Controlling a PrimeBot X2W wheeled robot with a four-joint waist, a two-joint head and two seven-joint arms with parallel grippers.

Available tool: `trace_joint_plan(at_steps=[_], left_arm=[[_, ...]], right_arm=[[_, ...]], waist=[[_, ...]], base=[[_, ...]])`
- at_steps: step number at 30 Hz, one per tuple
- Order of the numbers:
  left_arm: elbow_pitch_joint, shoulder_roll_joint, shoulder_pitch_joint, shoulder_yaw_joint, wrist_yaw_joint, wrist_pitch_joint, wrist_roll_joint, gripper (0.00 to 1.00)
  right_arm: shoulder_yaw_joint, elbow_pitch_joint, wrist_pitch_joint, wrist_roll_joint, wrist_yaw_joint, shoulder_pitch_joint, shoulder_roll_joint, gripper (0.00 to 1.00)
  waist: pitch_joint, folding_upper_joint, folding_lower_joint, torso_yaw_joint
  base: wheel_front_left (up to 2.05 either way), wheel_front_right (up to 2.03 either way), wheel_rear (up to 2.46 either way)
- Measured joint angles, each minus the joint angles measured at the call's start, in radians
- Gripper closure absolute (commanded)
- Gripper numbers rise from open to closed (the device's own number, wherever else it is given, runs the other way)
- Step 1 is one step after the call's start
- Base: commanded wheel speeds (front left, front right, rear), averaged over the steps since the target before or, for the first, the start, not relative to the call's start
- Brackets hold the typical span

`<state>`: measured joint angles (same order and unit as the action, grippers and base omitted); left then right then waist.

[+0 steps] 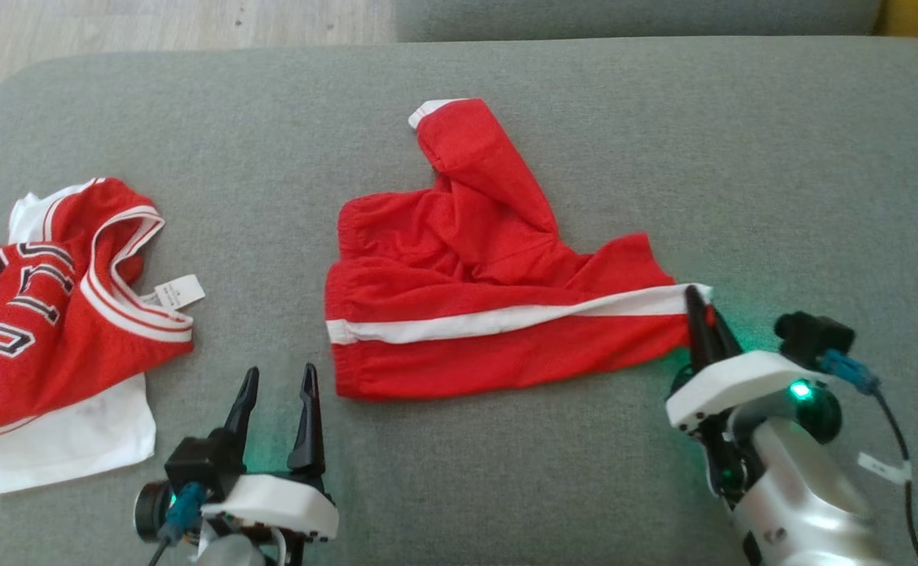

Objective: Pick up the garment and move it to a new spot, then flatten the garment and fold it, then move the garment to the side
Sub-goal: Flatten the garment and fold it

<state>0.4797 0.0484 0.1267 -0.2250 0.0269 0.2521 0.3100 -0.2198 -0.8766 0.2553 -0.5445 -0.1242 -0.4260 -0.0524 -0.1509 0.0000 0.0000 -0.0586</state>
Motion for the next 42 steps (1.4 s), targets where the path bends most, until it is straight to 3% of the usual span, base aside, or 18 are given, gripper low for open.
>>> trace_joint_plan(at_steps=[3,7,15,27,28,29,31,37,42], left_arm=[[-0.016,0.000,0.005,-0.005,0.001,0.000,0.020,0.00],[-0.036,0.000,0.034,-0.019,0.036,0.000,0.083,0.00],[0.061,-0.002,0.118,-0.172,0.098,0.000,0.289,0.00],[0.180,0.018,0.220,-0.307,0.104,-0.004,0.411,0.00],[0.182,0.022,0.221,-0.315,0.104,-0.004,0.416,0.12],[0.184,0.026,0.221,-0.321,0.104,-0.004,0.422,0.35],[0.185,0.032,0.221,-0.324,0.104,-0.003,0.422,1.00],[0.118,0.036,0.223,-0.286,0.105,-0.003,0.388,1.00],[0.000,0.048,0.222,-0.278,0.105,-0.002,0.358,1.00]], right_arm=[[0.047,0.043,0.000,0.021,0.000,0.034,0.000,1.00],[0.069,0.092,0.000,0.044,0.000,0.096,0.000,1.00],[0.078,0.116,0.000,0.070,0.000,0.138,0.000,1.00],[0.069,0.128,0.000,0.079,0.000,0.137,0.001,1.00],[0.068,0.128,0.000,0.079,0.000,0.137,0.001,1.00],[0.067,0.128,0.000,0.079,0.000,0.137,0.001,1.00],[0.067,0.129,0.000,0.079,0.000,0.137,0.001,1.00],[0.078,0.162,0.000,0.079,0.000,0.137,0.001,1.00],[0.095,0.274,0.000,0.043,0.000,0.134,0.001,1.00]], waist=[[0.003,0.0000,0.0000,0.009],[0.005,0.0000,0.0000,0.026],[0.003,0.0000,0.0000,0.056],[-0.010,0.0000,0.0000,0.070],[-0.011,0.0000,0.0000,0.070],[-0.011,0.0000,0.0000,0.070],[-0.013,0.0000,0.0000,0.070],[-0.007,0.0000,0.0000,0.067],[0.029,0.0000,0.0000,0.061]], base=[[0.00,0.00,0.00],[0.00,0.00,0.00],[0.00,0.00,0.00],[0.00,0.00,0.00],[0.00,0.00,0.00],[0.00,0.00,0.00],[0.00,0.00,0.00],[0.00,0.00,0.00],[0.00,0.00,0.00]])
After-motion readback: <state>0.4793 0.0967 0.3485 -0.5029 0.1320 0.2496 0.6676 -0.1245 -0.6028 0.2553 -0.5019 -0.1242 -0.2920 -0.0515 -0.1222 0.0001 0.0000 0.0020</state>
